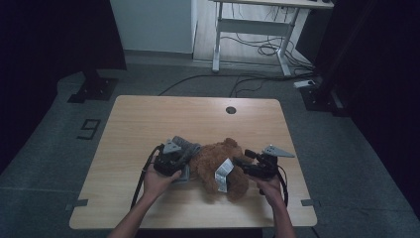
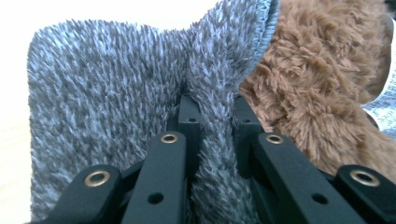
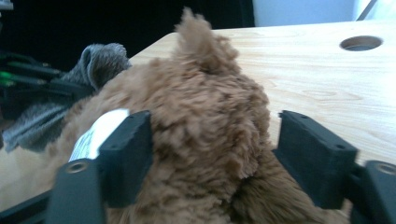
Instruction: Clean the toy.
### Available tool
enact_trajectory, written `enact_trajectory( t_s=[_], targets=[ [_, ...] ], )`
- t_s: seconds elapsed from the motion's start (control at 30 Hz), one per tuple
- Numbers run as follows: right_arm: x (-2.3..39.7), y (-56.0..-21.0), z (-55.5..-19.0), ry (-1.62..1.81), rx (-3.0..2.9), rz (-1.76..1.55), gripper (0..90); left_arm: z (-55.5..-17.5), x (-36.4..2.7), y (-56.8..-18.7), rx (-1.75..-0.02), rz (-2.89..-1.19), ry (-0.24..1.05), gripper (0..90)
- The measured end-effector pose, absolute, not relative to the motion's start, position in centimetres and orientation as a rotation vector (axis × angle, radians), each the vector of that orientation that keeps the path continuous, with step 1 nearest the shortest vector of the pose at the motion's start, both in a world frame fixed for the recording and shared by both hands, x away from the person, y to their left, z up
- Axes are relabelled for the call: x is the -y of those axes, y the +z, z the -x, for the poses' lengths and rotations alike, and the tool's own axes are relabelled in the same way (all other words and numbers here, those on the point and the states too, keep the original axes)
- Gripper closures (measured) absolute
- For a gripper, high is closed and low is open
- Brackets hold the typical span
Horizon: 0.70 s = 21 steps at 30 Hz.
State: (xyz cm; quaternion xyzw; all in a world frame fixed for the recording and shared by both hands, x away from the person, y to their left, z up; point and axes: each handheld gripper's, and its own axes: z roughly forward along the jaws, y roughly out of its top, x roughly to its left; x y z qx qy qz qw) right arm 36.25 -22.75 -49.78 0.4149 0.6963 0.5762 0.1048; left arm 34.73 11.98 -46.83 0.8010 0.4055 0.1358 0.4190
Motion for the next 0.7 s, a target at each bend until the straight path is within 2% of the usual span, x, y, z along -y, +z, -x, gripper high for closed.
enact_trajectory(
  t_s=[0.1, 0.23, 0.33, 0.47, 0.53, 0.7],
  targets=[
    [21.8, -49.9, -36.1, 1.706, -2.146, -1.202, 13.6, -33.9, -12.7, -47.2, -1.009, -1.997, 0.306, 78.5],
    [20.2, -50.7, -35.5, 1.661, -2.279, -1.156, 11.2, -33.1, -13.4, -47.6, -1.008, -1.983, 0.268, 78.5],
    [19.0, -51.8, -34.9, 1.562, -2.373, -1.126, 17.6, -32.5, -13.6, -47.8, -1.003, -1.984, 0.259, 78.5],
    [19.1, -52.6, -34.6, 1.488, -2.396, -1.086, 36.8, -32.2, -13.4, -47.9, -0.988, -1.975, 0.226, 78.5],
    [19.4, -52.8, -34.6, 1.452, -2.378, -1.047, 42.8, -32.1, -12.9, -47.7, -0.973, -1.978, 0.216, 78.4],
    [19.8, -53.2, -35.2, 1.397, -2.296, -1.027, 48.7, -32.7, -11.0, -45.3, -0.941, -1.978, 0.247, 78.0]
  ],
)
